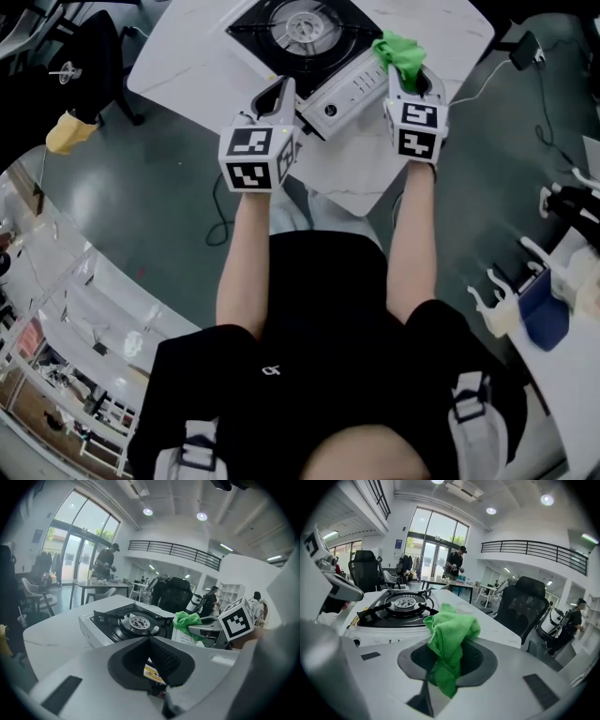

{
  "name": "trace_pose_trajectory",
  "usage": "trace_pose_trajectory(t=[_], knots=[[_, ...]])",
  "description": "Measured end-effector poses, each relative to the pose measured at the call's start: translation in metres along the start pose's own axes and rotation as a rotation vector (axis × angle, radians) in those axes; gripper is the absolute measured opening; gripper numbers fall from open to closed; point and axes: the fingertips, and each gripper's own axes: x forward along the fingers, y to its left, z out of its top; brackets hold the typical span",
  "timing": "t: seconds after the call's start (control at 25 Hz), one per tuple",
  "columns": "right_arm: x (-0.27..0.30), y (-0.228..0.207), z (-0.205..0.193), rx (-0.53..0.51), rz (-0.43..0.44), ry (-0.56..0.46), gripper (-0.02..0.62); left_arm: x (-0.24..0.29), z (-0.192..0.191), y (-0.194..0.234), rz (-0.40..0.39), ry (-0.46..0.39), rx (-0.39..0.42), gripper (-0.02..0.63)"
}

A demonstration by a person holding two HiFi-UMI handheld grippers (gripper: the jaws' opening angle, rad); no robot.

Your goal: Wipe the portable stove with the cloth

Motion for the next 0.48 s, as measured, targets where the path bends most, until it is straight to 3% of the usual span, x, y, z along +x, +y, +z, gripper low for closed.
trace_pose_trajectory(t=[0.48], knots=[[-0.023, 0.044, -0.01, 0.043, -0.031, 0.062, 0.094, -0.008, 0.001, 0.015, -0.121, 0.007, 0.012, -0.005]])
